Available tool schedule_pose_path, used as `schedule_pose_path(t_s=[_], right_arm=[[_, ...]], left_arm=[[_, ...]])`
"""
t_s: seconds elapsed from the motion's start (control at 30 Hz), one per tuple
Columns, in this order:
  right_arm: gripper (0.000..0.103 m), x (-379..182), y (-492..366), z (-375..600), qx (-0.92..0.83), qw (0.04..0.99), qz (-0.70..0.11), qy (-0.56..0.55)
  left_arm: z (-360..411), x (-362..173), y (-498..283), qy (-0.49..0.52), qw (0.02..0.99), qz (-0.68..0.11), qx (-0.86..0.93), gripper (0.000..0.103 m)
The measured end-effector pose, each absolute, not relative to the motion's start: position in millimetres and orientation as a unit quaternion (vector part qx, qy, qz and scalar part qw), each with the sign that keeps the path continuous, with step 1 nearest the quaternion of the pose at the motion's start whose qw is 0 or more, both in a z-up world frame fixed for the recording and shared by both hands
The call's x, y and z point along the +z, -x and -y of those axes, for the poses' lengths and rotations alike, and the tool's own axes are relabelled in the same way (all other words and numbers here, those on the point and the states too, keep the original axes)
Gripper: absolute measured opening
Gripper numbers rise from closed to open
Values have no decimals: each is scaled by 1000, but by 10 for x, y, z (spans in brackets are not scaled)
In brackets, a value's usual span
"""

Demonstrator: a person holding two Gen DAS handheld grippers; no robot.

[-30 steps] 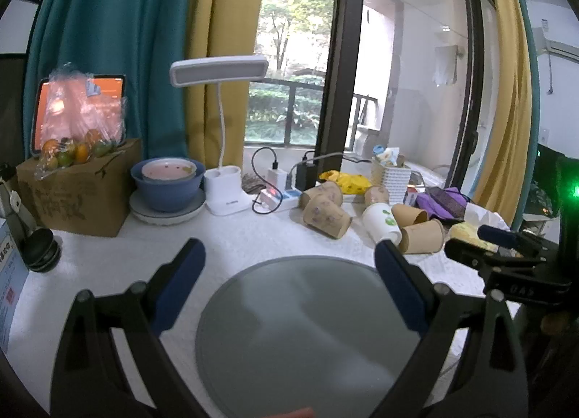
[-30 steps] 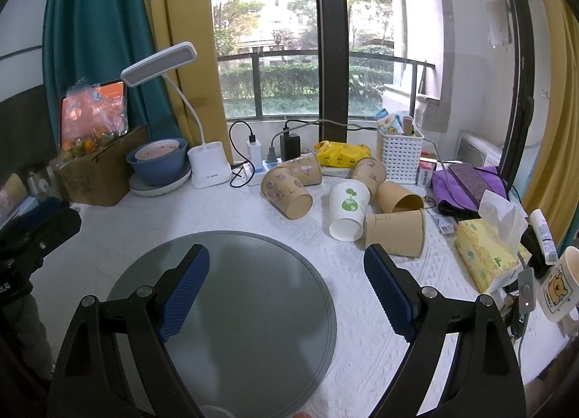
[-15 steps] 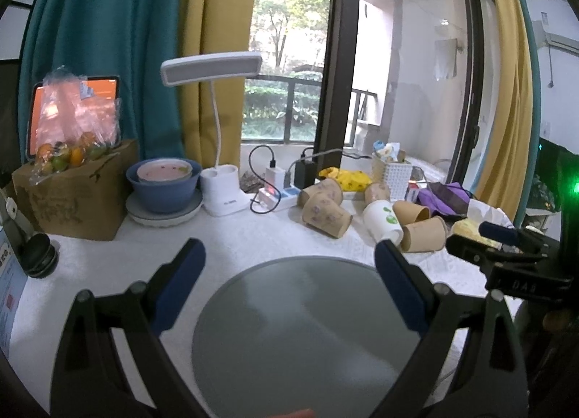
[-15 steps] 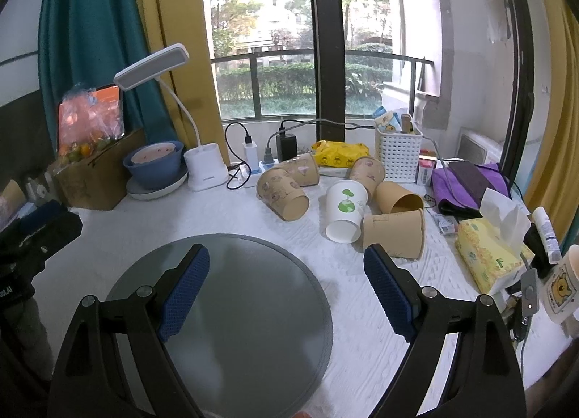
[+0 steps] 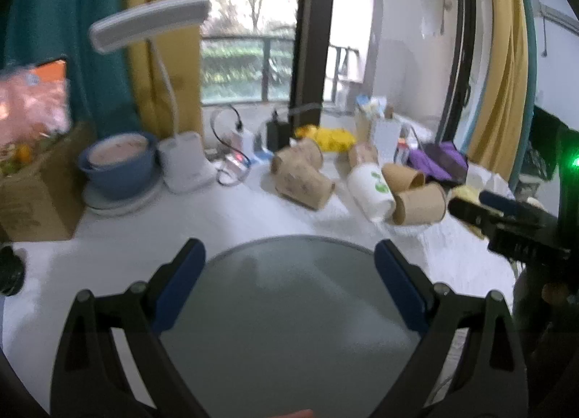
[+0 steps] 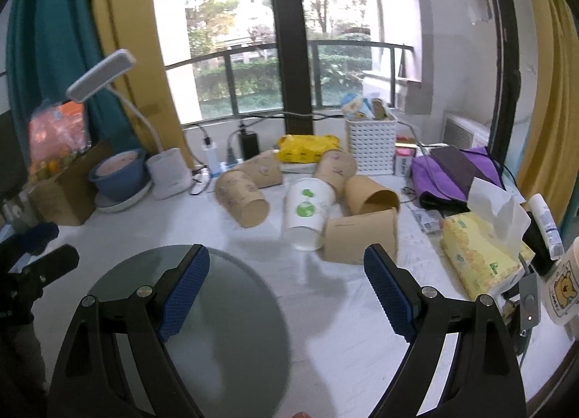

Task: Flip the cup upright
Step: 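Move the left tool to the white leaf-print cup and grasp its body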

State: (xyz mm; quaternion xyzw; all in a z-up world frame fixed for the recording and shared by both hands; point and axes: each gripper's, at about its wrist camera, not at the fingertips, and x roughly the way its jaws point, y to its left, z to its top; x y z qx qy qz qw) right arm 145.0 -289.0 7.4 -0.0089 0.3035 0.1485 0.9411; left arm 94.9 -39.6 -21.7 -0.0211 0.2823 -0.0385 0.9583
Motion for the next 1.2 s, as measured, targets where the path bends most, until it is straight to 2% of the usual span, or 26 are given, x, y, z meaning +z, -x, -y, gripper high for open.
schedule_pose_path(t_s=[0.13, 0.53, 1.2], right_arm=[[89, -10, -1639, 3064, 130, 942, -311, -2], [89, -292, -2098, 3447, 115, 940, -321, -18], [89, -422, -2586, 3780, 165, 930, -330, -11]], left_arm=[[533, -353, -1237, 23, 939, -337, -58, 96], [1022, -619, -2002, 2, 919, -384, -87, 95], [1744, -809, -3091, 12, 905, -414, -98, 95]])
